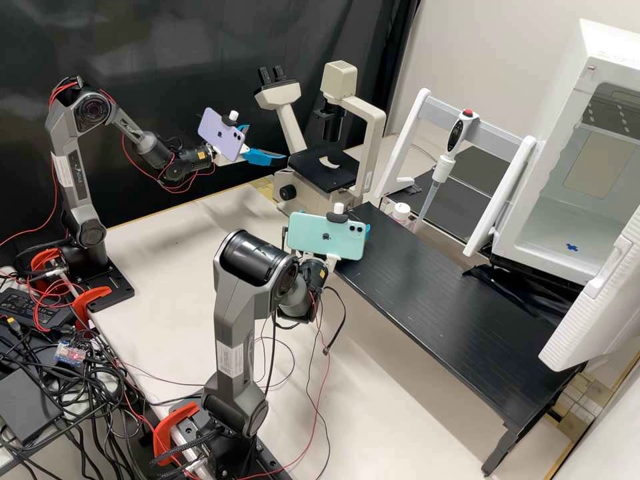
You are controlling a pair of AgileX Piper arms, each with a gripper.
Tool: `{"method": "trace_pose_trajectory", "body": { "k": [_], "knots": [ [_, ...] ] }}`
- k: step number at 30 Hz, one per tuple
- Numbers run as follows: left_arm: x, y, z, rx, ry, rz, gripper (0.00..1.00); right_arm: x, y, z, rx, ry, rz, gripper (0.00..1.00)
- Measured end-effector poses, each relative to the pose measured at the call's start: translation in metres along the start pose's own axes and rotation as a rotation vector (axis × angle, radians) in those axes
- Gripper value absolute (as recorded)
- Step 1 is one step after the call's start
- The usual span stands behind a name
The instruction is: Move the petri dish to the incubator
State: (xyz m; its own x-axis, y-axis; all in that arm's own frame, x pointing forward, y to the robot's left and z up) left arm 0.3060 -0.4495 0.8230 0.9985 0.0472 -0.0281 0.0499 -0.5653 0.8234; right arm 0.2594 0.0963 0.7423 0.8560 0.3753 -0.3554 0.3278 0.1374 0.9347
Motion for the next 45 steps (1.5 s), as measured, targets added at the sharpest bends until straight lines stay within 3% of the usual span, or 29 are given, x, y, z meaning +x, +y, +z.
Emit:
{"method": "trace_pose_trajectory", "body": {
  "k": [9, 10, 45],
  "knots": [
    [0.000, 0.000, 0.000, 0.000, 0.000, 0.000, 1.00, 0.003, -0.008, 0.008, 0.008, -0.036, -0.037, 1.00],
    [0.000, 0.000, 0.000, 0.000, 0.000, 0.000, 1.00, 0.003, -0.007, 0.008, 0.008, -0.032, -0.034, 0.00],
    [0.000, 0.000, 0.000, 0.000, 0.000, 0.000, 1.00, 0.013, -0.010, 0.014, 0.044, -0.035, -0.063, 0.00]
  ]
}}
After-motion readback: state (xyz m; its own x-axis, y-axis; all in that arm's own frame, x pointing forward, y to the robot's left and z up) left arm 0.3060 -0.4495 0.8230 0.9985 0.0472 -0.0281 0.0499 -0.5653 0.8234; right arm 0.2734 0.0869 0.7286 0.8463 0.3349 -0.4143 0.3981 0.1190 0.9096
